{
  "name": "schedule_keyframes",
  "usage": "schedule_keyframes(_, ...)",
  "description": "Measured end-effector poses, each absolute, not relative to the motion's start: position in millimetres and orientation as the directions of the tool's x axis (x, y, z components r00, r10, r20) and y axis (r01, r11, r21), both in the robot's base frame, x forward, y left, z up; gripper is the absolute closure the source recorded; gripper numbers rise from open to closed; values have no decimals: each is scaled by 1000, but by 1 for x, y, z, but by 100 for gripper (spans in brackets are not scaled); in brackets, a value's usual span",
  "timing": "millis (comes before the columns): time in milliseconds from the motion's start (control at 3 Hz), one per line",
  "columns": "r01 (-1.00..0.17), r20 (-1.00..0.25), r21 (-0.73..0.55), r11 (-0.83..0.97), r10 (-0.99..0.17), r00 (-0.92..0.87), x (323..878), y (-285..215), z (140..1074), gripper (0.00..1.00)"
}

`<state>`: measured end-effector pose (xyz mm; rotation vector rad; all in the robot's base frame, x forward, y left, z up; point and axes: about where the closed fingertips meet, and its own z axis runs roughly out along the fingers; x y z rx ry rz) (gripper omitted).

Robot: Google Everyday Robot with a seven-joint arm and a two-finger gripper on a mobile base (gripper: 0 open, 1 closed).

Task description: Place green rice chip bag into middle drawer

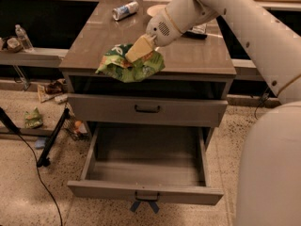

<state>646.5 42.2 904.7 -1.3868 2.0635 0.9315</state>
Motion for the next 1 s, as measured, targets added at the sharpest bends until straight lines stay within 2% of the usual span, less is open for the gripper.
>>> schedule_keyframes(667,-844,-697,345,411,-490,-523,593,38,896,100)
schedule_keyframes(1000,-779,-673,402,482,-421,-608,574,31,851,100)
